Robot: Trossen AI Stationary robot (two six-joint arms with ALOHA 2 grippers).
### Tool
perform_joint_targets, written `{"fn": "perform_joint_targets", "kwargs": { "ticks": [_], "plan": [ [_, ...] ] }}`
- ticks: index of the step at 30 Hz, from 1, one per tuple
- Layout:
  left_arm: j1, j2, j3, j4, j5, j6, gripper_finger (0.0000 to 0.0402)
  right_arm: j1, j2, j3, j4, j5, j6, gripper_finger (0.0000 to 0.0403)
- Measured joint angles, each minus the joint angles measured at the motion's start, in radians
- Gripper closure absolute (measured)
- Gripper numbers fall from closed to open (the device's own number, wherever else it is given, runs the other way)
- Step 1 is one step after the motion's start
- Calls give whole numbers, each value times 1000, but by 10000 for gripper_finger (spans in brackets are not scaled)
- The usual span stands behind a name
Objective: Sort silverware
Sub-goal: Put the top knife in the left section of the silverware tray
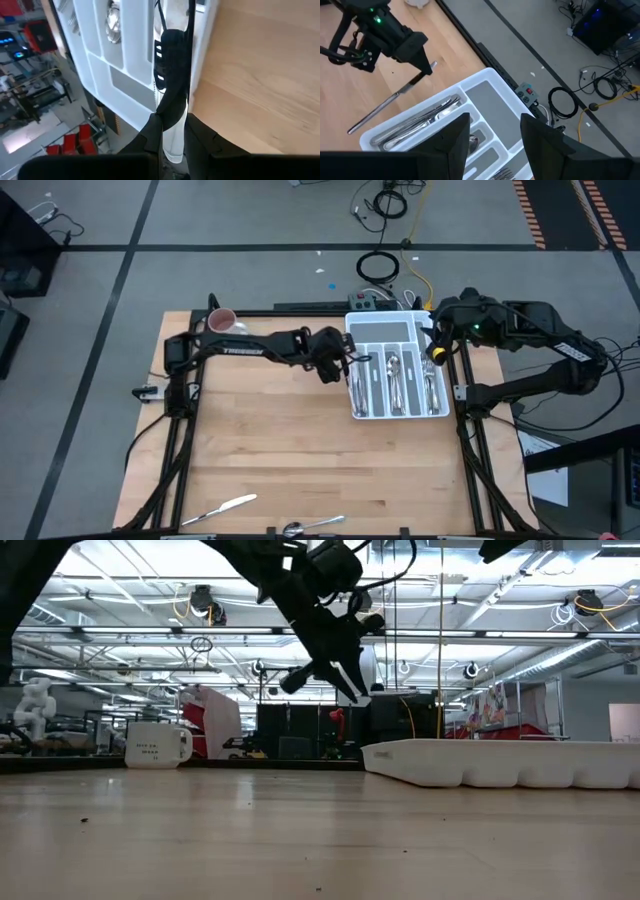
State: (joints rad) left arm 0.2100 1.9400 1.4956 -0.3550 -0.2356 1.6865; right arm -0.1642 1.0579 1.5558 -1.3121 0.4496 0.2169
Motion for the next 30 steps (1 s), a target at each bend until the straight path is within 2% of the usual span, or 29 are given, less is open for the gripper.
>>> {"fn": "perform_joint_targets", "kwargs": {
  "ticks": [4, 14, 26, 30],
  "plan": [
    [0, 32, 32, 25, 12, 13, 353, 0, 0, 0, 0, 0, 0, 236],
    [0, 177, 233, 37, 41, 115, 353, 0, 1, 0, 1, -1, 8, 236],
    [20, 199, 252, -56, 50, 182, 353, 0, 1, 0, 1, -2, 11, 236],
    [27, 199, 252, -56, 89, 186, 353, 0, 1, 0, 1, -2, 11, 236]
  ]
}}
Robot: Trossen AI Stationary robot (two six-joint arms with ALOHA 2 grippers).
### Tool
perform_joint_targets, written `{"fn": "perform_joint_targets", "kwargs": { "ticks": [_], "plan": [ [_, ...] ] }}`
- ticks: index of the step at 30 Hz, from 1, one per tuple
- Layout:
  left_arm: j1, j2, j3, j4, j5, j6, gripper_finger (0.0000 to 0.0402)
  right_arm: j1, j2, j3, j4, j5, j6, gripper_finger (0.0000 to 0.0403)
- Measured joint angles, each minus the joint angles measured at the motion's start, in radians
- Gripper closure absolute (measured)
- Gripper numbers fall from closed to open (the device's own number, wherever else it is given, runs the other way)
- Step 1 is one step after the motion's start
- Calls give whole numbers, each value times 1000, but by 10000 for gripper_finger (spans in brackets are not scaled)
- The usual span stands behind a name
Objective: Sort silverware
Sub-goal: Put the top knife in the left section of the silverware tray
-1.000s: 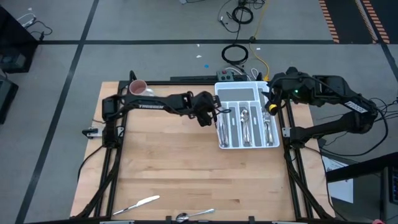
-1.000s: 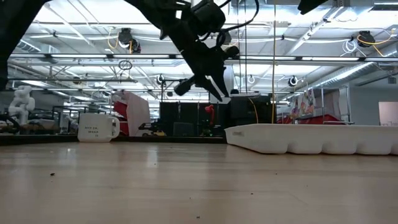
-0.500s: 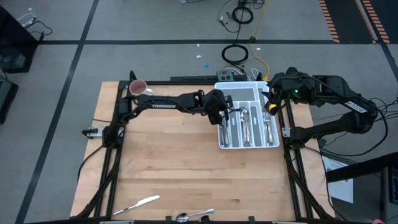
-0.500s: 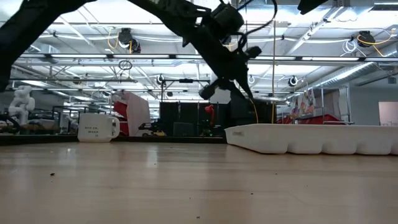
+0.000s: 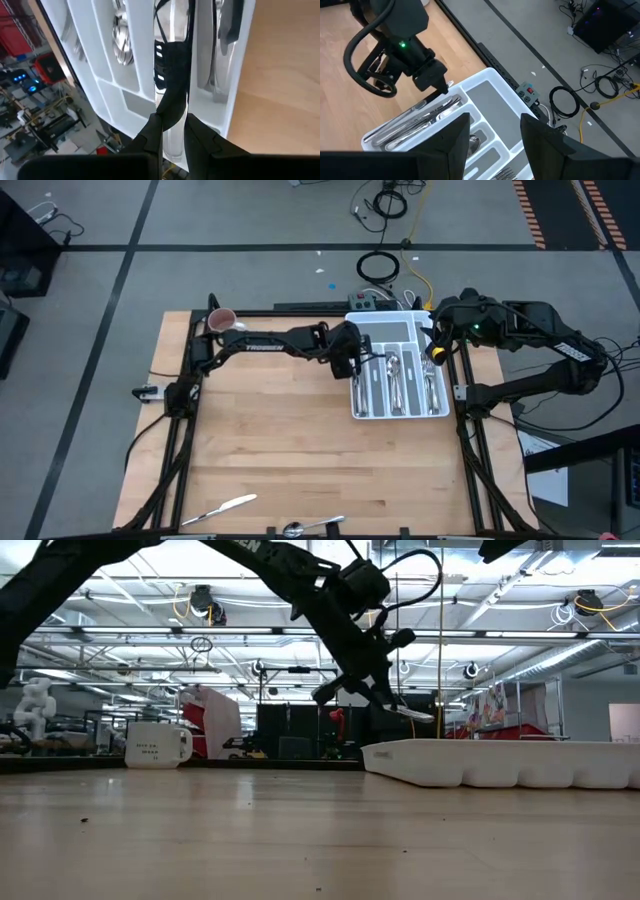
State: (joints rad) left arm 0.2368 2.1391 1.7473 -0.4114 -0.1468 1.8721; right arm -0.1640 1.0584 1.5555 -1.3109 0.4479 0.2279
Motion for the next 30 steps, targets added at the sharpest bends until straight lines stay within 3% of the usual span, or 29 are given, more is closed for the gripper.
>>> {"fn": "perform_joint_targets", "kwargs": {
  "ticks": [30],
  "plan": [
    [1, 129, 0, 39, 49, -13, 353, 0, 0, -1, -1, -4, -4, 236]
  ]
}}
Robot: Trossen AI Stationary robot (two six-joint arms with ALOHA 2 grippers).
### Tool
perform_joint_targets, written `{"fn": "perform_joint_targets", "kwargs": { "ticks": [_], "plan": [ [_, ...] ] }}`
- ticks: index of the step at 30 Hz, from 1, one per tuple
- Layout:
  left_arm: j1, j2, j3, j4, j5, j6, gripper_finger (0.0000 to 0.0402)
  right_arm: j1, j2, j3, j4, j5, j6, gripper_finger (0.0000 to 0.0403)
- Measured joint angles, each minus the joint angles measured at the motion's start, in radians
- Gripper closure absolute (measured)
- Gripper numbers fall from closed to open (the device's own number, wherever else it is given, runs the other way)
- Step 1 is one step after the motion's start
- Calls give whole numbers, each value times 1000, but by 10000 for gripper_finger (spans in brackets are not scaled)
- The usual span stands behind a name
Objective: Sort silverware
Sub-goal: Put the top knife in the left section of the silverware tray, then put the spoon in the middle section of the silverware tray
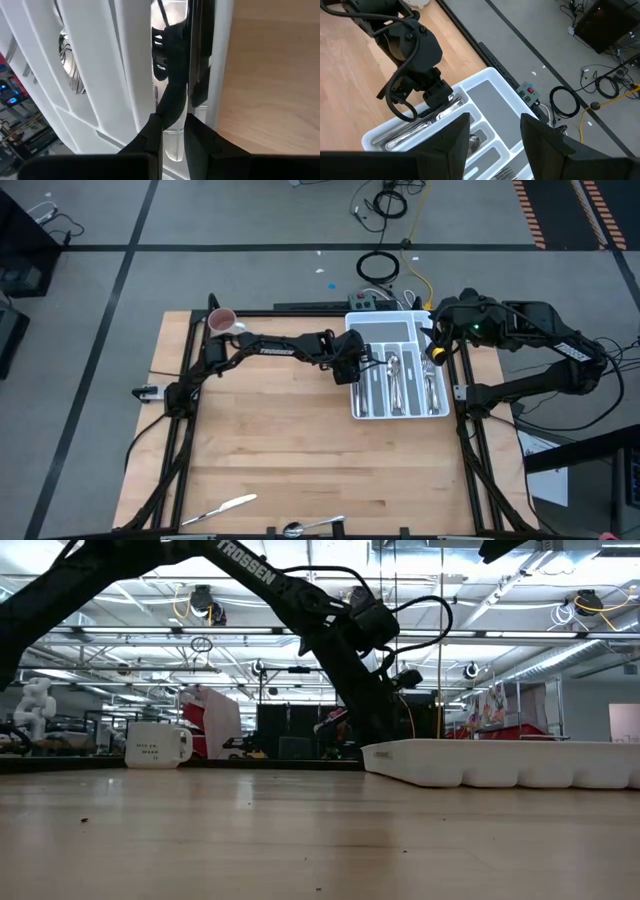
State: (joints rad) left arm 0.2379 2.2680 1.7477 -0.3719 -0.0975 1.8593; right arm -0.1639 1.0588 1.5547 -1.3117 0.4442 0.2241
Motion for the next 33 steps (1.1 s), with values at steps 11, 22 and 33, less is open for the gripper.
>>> {"fn": "perform_joint_targets", "kwargs": {
  "ticks": [11, 22, 33],
  "plan": [
    [-1, 1, 0, 19, 29, -66, 282, 0, 0, 0, 1, 0, 2, 236],
    [-21, -12, -3, 35, -67, -129, 274, 0, 0, 0, 1, 0, 1, 236],
    [-158, -296, -1, -118, -662, -1081, 295, 0, 0, 0, 1, 0, 0, 236]
  ]
}}
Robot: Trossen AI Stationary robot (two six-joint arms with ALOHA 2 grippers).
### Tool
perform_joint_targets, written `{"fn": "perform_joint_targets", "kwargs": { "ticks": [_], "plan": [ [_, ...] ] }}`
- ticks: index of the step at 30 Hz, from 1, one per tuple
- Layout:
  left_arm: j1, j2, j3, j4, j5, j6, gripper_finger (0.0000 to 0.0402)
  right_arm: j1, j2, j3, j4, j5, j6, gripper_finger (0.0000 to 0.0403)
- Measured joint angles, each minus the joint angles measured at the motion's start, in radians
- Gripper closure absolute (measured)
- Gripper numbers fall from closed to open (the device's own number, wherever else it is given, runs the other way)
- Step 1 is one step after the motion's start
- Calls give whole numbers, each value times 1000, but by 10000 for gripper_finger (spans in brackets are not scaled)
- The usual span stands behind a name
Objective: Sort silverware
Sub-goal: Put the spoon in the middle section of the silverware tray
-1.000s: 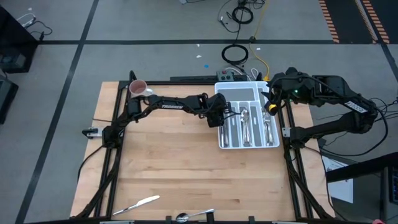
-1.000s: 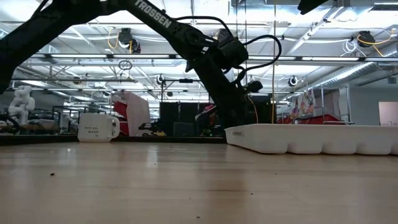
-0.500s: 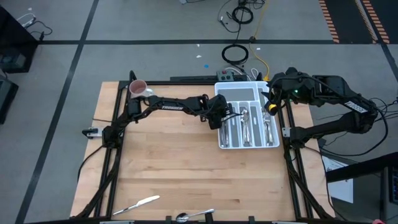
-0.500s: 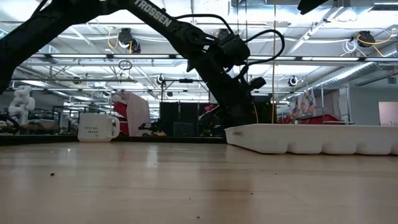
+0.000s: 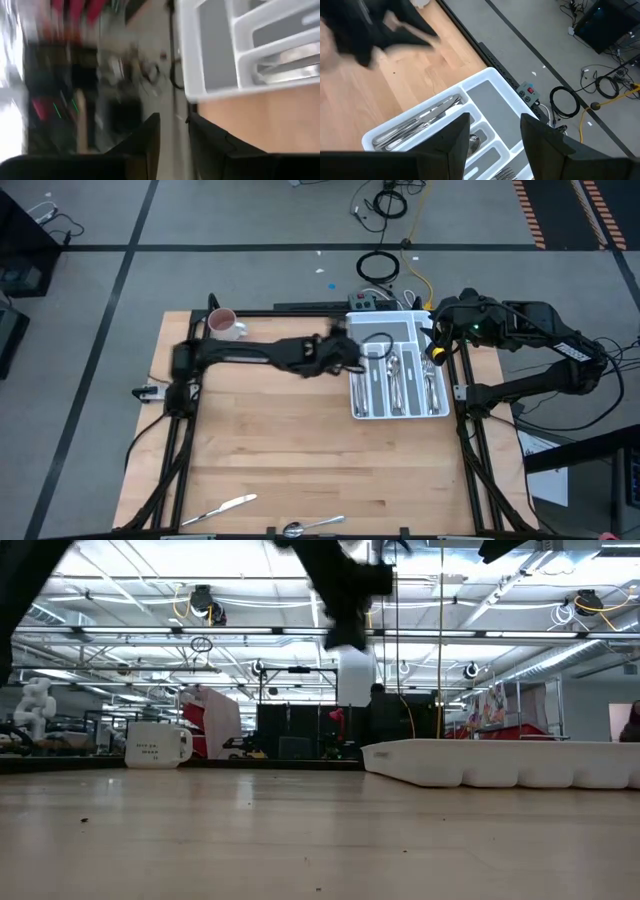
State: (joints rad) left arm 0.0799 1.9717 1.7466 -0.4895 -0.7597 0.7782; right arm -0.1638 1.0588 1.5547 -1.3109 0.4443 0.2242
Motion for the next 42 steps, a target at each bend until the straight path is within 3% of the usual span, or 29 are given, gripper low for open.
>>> {"fn": "perform_joint_targets", "kwargs": {
  "ticks": [2, 4, 7, 10, 18, 22, 29, 35, 38, 42],
  "plan": [
    [-37, -83, 0, -214, -33, -323, 295, 0, 0, 0, 1, 1, 0, 236],
    [-74, -162, 1, -459, 2, -675, 295, 0, 0, 0, 1, 0, 0, 236],
    [-125, -254, 1, -795, 167, -1176, 295, 0, 0, 0, 4, 0, 0, 236],
    [-201, -311, 1, -1061, 306, -1567, 295, 0, 0, 0, 10, 0, -8, 236],
    [-496, -374, -108, -1088, 568, -2196, 295, 0, 4, 0, 55, -1, -12, 236],
    [-635, -371, -191, -1065, 680, -2400, 295, 0, 12, 0, 58, 0, -12, 236],
    [-790, -371, -325, -849, 756, -2475, 295, 0, 30, 0, 62, -21, 8, 236],
    [-830, -366, -375, -750, 758, -2494, 295, 60, 121, -43, 232, -323, 72, 236],
    [-846, -363, -380, -764, 757, -2482, 295, 139, 210, -89, 342, -402, 87, 236],
    [-873, -363, -379, -771, 743, -2471, 295, 257, 356, -99, 363, -472, 85, 236]
  ]
}}
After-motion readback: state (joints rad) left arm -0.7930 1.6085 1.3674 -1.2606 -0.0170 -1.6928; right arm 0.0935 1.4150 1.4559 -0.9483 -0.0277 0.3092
